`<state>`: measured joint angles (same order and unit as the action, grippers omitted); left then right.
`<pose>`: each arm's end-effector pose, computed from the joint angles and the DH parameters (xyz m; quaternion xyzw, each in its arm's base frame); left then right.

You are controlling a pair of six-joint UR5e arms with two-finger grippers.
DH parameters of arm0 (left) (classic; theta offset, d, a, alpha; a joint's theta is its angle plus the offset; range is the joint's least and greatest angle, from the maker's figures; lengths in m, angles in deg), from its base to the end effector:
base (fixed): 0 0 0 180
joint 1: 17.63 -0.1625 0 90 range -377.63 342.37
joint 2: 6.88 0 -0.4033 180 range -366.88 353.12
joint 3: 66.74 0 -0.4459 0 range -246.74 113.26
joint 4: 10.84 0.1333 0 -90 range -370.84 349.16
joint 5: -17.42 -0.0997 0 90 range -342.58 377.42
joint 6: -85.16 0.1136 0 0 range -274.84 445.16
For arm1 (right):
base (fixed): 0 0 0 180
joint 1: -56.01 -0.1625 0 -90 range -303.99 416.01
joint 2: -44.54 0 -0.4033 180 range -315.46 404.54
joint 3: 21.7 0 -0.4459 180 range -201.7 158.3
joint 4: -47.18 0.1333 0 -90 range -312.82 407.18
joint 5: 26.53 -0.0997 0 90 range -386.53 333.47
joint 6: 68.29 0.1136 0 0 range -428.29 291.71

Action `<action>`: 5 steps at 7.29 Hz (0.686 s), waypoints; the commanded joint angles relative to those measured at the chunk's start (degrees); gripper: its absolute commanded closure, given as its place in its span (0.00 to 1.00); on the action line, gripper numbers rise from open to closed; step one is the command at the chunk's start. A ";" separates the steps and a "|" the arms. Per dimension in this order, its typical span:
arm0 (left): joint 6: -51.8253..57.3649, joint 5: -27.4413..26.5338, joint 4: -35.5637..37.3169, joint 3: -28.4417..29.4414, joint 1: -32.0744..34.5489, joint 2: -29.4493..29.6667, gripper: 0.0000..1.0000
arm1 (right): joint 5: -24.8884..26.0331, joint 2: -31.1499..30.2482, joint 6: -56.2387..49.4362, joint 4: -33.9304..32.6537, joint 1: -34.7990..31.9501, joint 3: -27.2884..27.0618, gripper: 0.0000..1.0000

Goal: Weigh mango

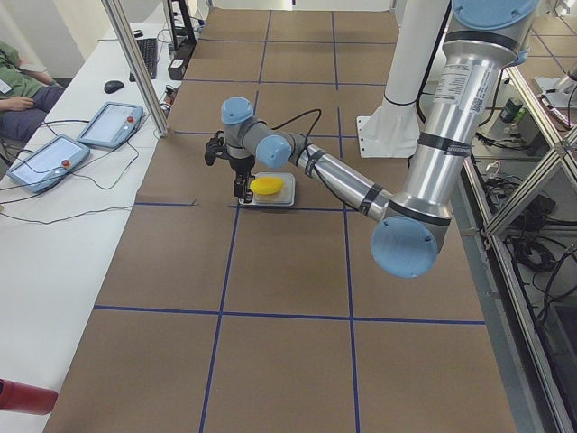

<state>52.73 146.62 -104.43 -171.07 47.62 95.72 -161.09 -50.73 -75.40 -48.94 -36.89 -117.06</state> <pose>0.2021 -0.5853 0.3793 0.0628 0.4028 0.0272 0.9127 0.0788 -0.4962 0.6544 -0.0155 -0.3814 -0.0140 0.9242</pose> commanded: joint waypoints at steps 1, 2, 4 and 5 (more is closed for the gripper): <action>14.70 0.88 -0.02 1.31 9.94 -8.87 0.00 | 0.00 0.00 0.00 0.05 0.00 0.00 0.00; 23.03 4.10 -0.37 5.15 15.90 -12.13 0.00 | 0.00 0.00 0.00 -0.04 0.00 0.00 0.00; 29.26 5.98 0.06 10.89 20.70 -13.74 0.00 | 0.00 0.00 0.00 -0.04 0.00 0.00 0.00; 29.18 5.89 0.50 10.99 20.79 -14.01 0.00 | 0.00 0.00 0.00 -0.04 0.00 0.00 0.00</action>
<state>80.73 152.19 -104.39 -161.15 67.42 82.34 -161.09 -50.73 -75.41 -48.97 -36.89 -117.06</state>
